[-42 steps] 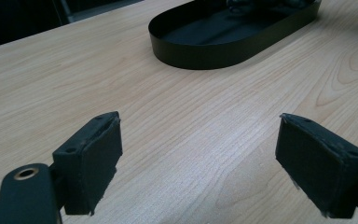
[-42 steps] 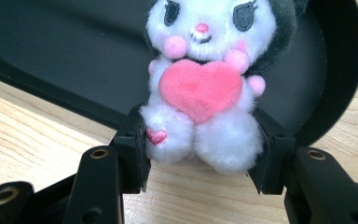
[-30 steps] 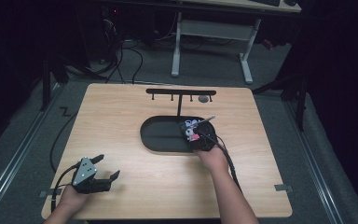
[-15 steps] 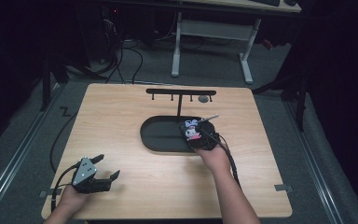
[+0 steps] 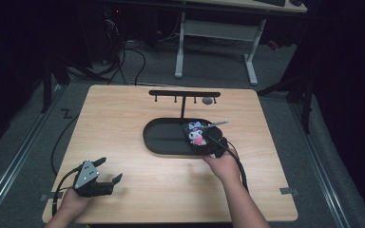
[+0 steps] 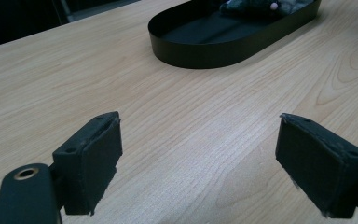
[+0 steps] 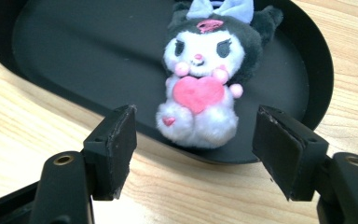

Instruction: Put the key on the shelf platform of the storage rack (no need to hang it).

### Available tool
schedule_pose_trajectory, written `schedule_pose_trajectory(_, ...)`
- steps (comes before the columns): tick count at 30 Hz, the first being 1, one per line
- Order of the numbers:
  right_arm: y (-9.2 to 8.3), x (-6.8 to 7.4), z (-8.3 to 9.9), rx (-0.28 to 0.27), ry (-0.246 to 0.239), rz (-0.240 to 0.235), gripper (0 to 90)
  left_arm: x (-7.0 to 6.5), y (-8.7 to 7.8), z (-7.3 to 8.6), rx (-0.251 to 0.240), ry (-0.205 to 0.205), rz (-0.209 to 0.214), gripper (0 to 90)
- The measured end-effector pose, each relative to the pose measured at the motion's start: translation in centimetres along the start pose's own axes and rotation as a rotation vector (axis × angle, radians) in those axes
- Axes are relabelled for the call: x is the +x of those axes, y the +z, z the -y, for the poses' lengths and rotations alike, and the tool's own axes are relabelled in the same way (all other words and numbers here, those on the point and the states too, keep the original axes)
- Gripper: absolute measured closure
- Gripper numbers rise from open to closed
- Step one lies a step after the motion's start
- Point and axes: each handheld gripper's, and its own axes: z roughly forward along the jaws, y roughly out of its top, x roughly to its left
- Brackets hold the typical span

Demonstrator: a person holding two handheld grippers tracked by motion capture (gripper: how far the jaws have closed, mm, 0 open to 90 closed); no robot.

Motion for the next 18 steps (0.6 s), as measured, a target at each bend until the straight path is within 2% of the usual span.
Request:
schedule_pose_trajectory(11,-0.8,0.1,2.6,-0.082,-0.032,-0.013,28.1,0.0,0.0,0.0,-0.002,0.002,-0.003,15.5)
schedule_pose_trajectory(18,-1.1,-0.9,5.1,-0.142,0.001,-0.034,27.0,0.0,0.0,0.0,0.0,0.002,-0.005,15.5)
